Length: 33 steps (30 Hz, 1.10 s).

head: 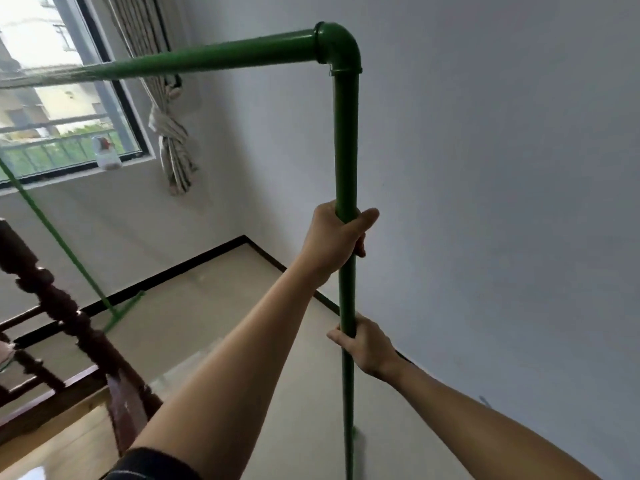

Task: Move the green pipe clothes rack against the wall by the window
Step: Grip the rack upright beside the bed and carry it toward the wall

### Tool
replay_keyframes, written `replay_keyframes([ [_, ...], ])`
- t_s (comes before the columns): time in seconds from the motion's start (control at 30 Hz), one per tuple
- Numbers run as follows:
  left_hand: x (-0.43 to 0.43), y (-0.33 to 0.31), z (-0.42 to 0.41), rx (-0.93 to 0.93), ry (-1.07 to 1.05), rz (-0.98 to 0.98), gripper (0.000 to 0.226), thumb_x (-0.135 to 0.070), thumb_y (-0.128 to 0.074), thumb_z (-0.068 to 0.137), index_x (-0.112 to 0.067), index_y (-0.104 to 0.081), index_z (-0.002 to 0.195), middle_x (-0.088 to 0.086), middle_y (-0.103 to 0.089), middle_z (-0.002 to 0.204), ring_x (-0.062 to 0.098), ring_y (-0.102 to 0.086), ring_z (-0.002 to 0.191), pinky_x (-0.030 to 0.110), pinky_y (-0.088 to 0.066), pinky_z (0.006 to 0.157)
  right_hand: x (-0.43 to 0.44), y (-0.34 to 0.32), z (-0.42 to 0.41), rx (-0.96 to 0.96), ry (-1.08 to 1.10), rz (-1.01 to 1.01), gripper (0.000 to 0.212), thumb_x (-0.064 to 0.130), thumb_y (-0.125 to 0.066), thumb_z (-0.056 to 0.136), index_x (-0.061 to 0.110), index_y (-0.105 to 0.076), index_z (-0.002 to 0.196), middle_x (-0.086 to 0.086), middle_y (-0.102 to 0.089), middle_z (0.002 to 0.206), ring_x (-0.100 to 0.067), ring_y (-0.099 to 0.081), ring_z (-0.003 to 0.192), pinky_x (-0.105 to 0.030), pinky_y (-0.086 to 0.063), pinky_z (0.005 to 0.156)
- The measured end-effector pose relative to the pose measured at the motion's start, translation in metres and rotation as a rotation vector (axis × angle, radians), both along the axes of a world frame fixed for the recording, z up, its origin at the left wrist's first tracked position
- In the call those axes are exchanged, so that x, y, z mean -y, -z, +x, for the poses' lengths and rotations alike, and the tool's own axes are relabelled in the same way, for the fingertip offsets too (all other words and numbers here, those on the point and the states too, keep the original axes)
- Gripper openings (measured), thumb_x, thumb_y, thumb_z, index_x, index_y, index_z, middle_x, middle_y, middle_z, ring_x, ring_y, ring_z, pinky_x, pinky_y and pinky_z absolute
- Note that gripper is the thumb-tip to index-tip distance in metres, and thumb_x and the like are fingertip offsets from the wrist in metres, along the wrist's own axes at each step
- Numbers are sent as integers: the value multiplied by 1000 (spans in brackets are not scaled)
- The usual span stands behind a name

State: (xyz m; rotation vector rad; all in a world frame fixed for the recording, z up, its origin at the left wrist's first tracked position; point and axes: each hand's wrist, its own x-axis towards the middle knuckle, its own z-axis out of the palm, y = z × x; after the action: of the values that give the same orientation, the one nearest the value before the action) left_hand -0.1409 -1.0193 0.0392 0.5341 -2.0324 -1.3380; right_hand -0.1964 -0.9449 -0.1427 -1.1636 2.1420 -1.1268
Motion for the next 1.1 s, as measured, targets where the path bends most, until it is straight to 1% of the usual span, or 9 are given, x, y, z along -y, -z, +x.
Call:
replay_keyframes([
  [0.2,18,3,-79,19,14,-23,32,-30,-62,86,1,-57,90,2,-59,60,12,-61,53,39,-58,73,15,-6,-78,-29,31,43,24,50,-58,88,28,-48,88,7,-59,75,-14,-58,70,-31,-49,70],
  [0.33,27,6,-132,15,67,0,20,-23,-57,89,-5,-53,97,3,-58,71,11,-62,63,27,-54,71,25,-10,-134,-31,78,67,29,49,-56,89,22,-51,98,-3,-68,92,-21,-64,82,-37,-52,77],
  [0.4,30,9,-156,8,111,16,14,-16,-54,90,-10,-52,102,6,-59,81,18,-64,75,30,-54,79,30,-11,-163,-51,86,89,32,50,-55,89,21,-49,101,-4,-67,91,-23,-66,84,-41,-56,80],
  [0.47,33,13,-178,27,146,23,21,-12,-53,89,-14,-50,110,10,-60,90,29,-65,91,38,-52,90,33,-12,-189,-71,102,124,32,50,-54,90,22,-47,104,-2,-64,91,-22,-66,83,-39,-56,79],
  [0.57,41,13,-213,57,174,8,26,-10,-53,88,-16,-49,113,11,-60,95,35,-62,104,45,-50,97,41,-16,-224,-96,152,174,38,48,-53,93,16,-48,114,0,-61,94,-20,-61,79,-31,-47,70],
  [0.7,61,13,-258,62,183,-11,25,-12,-55,88,-14,-50,113,21,-63,102,34,-63,101,46,-51,95,58,-18,-263,-120,217,217,44,49,-50,94,14,-47,121,-2,-62,101,-24,-63,86,-31,-45,71],
  [0.83,84,15,-302,61,214,-34,27,-14,-57,87,-10,-50,113,20,-64,102,32,-65,97,48,-54,91,78,-16,-299,-146,301,248,46,51,-47,94,16,-48,124,-5,-67,113,-30,-67,100,-34,-46,75],
  [1.0,118,13,-353,85,278,-73,25,-16,-60,85,-8,-51,107,26,-62,101,40,-64,95,54,-54,84,105,-15,-342,-139,416,308,45,54,-45,93,20,-49,123,1,-64,99,-24,-61,83,-34,-44,73],
  [1.1,136,12,-380,87,314,-97,24,-18,-61,84,-7,-51,104,27,-62,99,40,-64,92,54,-55,81,121,-15,-364,-142,482,339,44,55,-44,92,21,-49,121,-1,-68,102,-24,-60,83,-36,-47,75],
])
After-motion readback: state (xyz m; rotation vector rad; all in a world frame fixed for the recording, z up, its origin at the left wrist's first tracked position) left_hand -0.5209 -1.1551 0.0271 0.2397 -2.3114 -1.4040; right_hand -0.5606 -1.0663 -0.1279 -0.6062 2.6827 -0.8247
